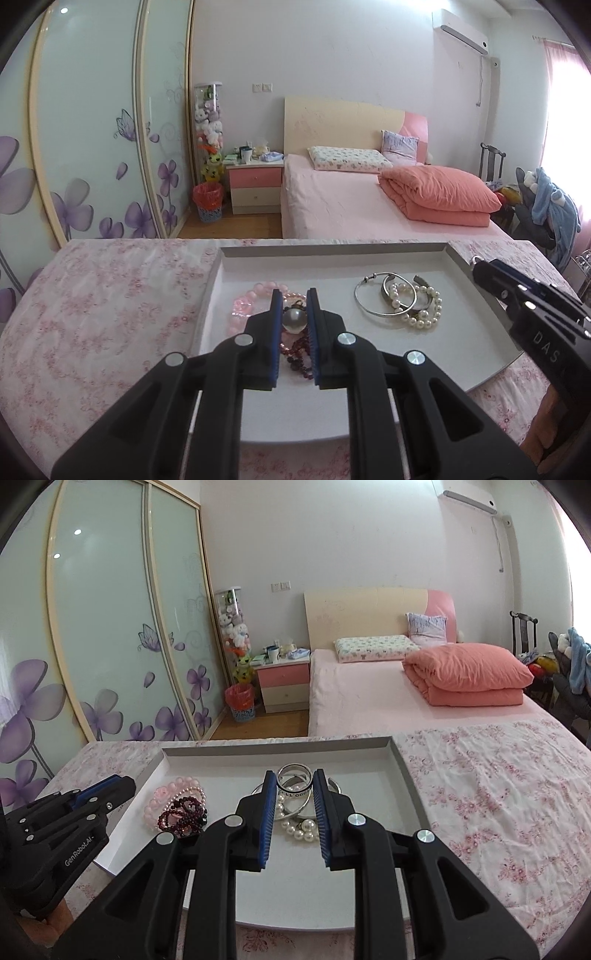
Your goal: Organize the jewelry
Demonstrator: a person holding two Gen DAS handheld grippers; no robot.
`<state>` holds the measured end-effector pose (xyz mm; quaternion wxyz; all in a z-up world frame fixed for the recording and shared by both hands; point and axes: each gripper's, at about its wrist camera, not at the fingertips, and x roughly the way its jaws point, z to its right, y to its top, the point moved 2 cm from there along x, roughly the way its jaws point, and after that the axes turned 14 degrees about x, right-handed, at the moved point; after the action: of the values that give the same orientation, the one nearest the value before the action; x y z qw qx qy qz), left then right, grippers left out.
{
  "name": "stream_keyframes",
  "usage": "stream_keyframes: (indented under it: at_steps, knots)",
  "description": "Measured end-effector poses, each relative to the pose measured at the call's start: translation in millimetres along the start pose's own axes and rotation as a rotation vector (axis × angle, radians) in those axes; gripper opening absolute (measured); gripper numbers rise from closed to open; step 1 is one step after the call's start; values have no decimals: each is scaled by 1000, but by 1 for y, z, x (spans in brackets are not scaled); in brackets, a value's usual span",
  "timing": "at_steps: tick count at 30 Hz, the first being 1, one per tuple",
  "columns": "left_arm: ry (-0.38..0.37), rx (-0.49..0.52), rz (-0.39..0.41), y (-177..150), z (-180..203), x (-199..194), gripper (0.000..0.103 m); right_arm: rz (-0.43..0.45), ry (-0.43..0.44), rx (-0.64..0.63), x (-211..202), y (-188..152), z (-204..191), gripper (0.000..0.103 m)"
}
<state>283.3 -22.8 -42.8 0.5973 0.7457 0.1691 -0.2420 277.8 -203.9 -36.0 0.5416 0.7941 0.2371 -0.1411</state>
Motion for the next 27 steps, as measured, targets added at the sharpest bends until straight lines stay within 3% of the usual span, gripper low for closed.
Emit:
stream_keyframes:
  at_steps: [3,6,12,15,23,27]
  knots:
    - [-31,-15,-12,0,0,5,18,-39,19,15,3,1,0,24]
    - [-35,-39,-7,-1,-7,4,32,-20,21,30,-5,4,4,39]
    - [-8,-109,0,-3,-33,-7,35,11,25,62,-23,11,10,39]
    - [17,-129,7,-5,-43,-17,40,17,28,57,-30,13,10,41]
    - [56,-120,39,-17,-56,-59,53,53,25,23,-60,7,-2,56]
    - [57,-125,69,-32,-57,-87,64,63,19,-3,-80,-1,-7,66]
